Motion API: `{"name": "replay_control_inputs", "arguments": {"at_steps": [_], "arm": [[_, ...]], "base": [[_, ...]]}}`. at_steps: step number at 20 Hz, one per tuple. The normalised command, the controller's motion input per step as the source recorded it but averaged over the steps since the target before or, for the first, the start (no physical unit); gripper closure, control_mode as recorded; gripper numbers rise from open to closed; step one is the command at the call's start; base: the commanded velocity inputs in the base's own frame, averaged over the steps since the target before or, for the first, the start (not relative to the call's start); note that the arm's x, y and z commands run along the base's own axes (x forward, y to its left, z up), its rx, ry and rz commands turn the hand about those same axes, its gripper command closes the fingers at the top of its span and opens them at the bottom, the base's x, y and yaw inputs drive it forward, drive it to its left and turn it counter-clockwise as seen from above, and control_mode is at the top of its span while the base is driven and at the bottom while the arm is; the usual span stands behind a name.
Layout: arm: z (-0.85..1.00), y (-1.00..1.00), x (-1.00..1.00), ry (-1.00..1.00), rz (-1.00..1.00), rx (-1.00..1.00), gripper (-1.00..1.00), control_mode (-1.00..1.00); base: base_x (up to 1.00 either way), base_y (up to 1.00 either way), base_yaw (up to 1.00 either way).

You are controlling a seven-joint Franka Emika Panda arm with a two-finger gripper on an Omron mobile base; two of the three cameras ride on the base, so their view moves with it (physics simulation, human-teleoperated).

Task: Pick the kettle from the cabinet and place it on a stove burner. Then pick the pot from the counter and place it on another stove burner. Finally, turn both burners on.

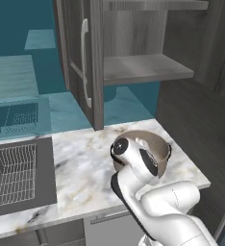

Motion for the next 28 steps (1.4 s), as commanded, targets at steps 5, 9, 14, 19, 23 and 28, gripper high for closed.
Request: {"name": "replay_control_inputs", "arguments": {"at_steps": [5,9,14,19,23,28], "arm": [[-0.2,0.0,0.24,0.0,0.0,0.0,-1.0,-1.0],[-0.19,0.0,0.26,0.0,0.0,0.0,-1.0,-1.0],[-0.25,0.0,0.08,0.0,0.0,0.0,-1.0,-1.0],[-0.22,0.0,0.06,0.0,0.0,0.0,1.0,-1.0],[-0.2,0.0,0.05,0.0,0.01,0.0,1.0,-1.0],[-0.09,0.0,0.02,0.01,0.0,0.0,1.0,-1.0]], "base": [[0.0,0.0,0.0],[0.0,0.0,0.0],[0.0,0.0,0.0],[0.0,0.0,0.0],[0.0,0.0,0.0],[0.0,0.0,0.0]]}}
